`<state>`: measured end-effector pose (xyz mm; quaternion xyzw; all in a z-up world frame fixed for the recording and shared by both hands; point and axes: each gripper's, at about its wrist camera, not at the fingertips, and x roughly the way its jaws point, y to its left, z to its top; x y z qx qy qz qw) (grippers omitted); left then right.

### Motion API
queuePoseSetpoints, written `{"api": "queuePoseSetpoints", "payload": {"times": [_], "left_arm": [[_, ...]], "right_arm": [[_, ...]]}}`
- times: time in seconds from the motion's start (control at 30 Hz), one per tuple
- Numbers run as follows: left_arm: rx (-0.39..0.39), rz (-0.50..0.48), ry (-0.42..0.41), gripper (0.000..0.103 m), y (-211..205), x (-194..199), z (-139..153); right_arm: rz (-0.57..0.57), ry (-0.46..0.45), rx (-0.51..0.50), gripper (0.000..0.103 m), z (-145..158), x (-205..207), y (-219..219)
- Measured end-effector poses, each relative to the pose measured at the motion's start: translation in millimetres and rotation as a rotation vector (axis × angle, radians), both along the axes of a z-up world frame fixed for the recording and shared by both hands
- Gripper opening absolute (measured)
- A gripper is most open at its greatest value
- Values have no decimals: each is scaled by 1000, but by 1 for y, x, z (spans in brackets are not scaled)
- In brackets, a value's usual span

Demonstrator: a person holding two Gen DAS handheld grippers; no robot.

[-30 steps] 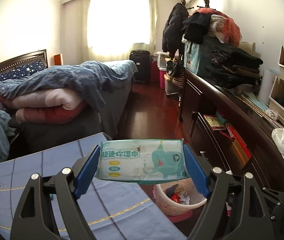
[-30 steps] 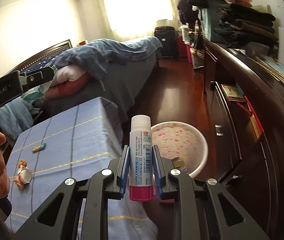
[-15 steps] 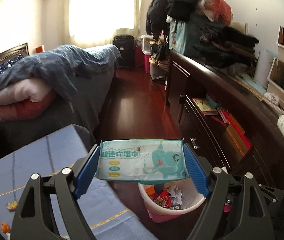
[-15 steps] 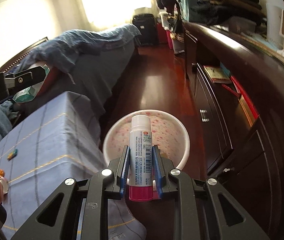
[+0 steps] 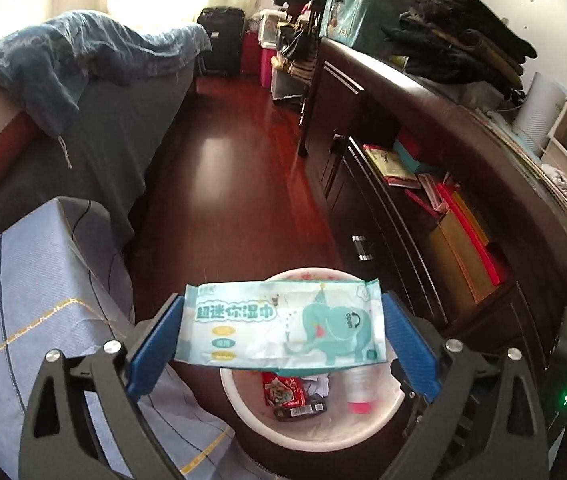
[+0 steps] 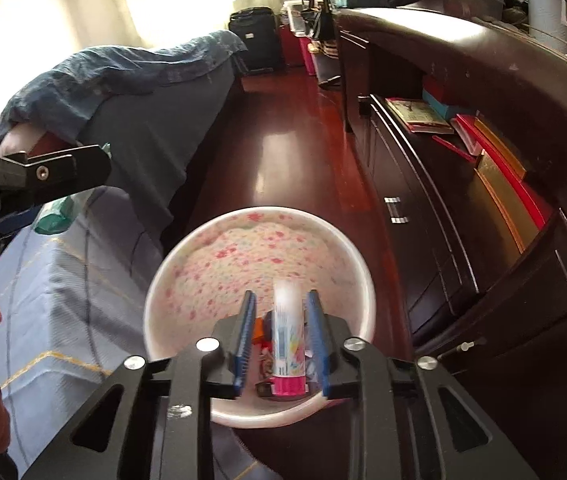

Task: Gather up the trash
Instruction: 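Open both grippers to drop the wipe pack and glue stick in, then grasp the candy stick with the left gripper while the right gripper grasps the red-white wrapper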

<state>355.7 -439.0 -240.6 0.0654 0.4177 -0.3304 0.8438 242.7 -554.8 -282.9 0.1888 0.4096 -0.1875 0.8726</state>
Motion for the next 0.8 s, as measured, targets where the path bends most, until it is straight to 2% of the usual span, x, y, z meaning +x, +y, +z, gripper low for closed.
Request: {"api": "queuePoseSetpoints", "payload": {"times": [0.13, 0.43, 0.67, 0.8], "left_arm": [[-36, -11, 13, 99, -1, 0, 2], [-34, -5, -3, 99, 1, -9, 13], [-43, 69, -41, 99, 40, -18, 34], [-10, 153, -75, 99, 75, -22, 44]], "right_arm": [[-13, 1, -6, 41, -3, -2, -2], [-10, -8, 4, 45, 6, -15, 6], [21, -15, 12, 51, 22, -24, 26], [76, -36, 4, 58, 36, -27, 50]]}}
